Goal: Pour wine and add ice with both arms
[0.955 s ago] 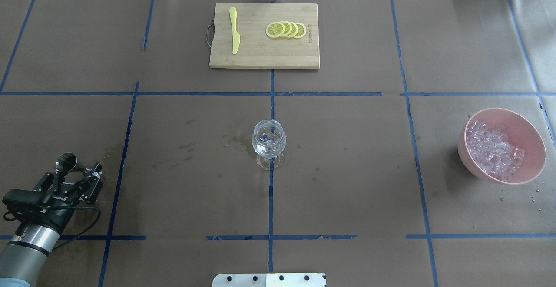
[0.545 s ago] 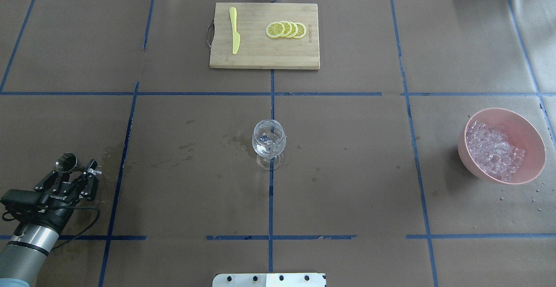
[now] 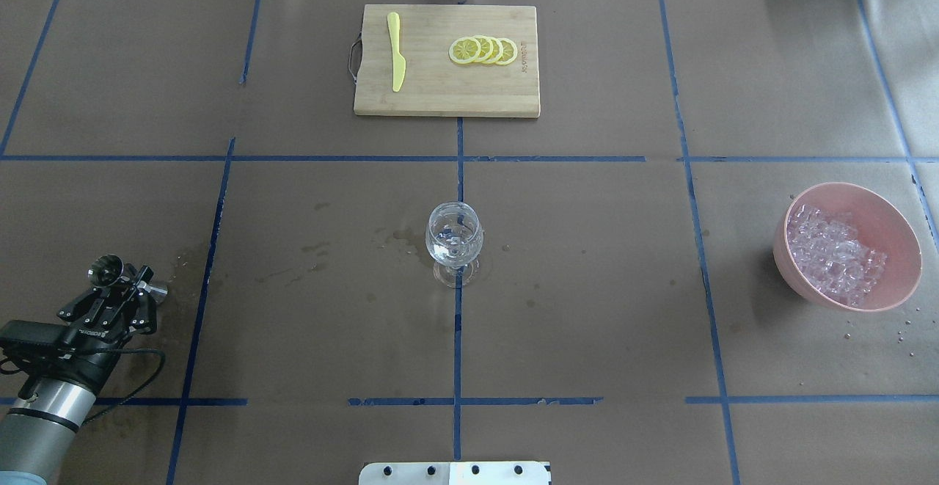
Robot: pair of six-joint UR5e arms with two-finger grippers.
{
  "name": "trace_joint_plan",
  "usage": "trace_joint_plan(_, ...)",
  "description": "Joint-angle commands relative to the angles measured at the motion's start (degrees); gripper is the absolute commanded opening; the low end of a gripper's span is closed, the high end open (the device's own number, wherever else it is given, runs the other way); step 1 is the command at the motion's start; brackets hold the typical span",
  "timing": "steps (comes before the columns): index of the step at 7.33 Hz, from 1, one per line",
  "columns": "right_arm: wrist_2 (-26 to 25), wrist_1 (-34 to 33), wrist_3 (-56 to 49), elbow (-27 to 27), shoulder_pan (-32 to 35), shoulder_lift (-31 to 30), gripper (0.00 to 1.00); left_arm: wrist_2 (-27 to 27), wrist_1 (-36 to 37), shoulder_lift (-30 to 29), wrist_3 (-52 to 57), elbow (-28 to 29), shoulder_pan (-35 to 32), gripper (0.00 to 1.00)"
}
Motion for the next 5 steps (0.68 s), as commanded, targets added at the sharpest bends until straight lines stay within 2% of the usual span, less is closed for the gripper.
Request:
trace_joint_plan(1, 0.00, 0.00, 0.00, 0.10, 0.00, 0.00, 1.00, 0.00, -0.71, 0.09, 1.24, -1.62, -0.08, 0.00)
trace_joint_plan(3, 0.00, 0.00, 0.00, 0.19, 0.00, 0.18, 1.00, -1.05, -8.14, -0.26, 7.18, -4.43, 0.00, 0.00)
trace_joint_plan(5, 0.00, 0.00, 0.00, 0.19, 0.00, 0.71, 1.00, -1.76, -9.32, -1.92, 17.47, -8.65, 0.09, 0.00)
